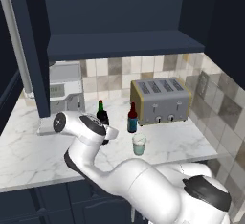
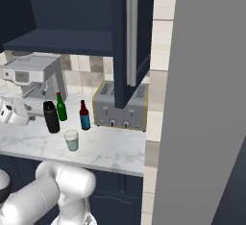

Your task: Sort all alcoholic drinks to one cabinet, and non-alcoholic drinks to the other.

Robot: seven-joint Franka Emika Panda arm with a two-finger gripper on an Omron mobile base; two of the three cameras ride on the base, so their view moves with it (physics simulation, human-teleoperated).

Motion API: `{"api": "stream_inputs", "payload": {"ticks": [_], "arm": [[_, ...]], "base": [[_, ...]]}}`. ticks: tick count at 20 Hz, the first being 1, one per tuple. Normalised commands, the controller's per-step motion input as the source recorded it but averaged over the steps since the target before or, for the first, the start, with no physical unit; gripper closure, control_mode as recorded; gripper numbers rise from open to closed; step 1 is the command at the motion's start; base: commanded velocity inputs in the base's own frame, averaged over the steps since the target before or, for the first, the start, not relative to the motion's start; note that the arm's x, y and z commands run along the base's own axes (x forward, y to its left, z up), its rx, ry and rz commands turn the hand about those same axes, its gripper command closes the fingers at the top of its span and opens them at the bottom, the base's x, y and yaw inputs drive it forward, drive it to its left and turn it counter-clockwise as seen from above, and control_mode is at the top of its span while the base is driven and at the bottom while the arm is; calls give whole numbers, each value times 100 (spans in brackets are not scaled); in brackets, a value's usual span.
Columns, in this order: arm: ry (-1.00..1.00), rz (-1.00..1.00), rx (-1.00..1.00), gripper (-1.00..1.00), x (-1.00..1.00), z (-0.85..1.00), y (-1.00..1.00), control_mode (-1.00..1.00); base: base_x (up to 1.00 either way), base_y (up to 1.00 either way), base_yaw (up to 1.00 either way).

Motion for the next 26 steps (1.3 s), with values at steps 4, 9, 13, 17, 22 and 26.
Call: {"api": "stream_inputs", "payload": {"ticks": [4, 9, 13, 17, 22, 26], "arm": [[0, -8, -3, -100, 21, -8, 0, -100], [0, -2, -2, -100, 27, -7, 2, -100], [0, 0, -2, -100, 22, -11, 7, -100], [0, 0, -3, -100, 19, -15, 6, -100], [0, 0, -3, -100, 19, -17, 3, -100], [0, 0, -3, -100, 20, -18, 4, -100]], "base": [[0, 0, 0], [0, 0, 0], [0, 0, 0], [0, 0, 0], [0, 0, 0], [0, 0, 0]]}}
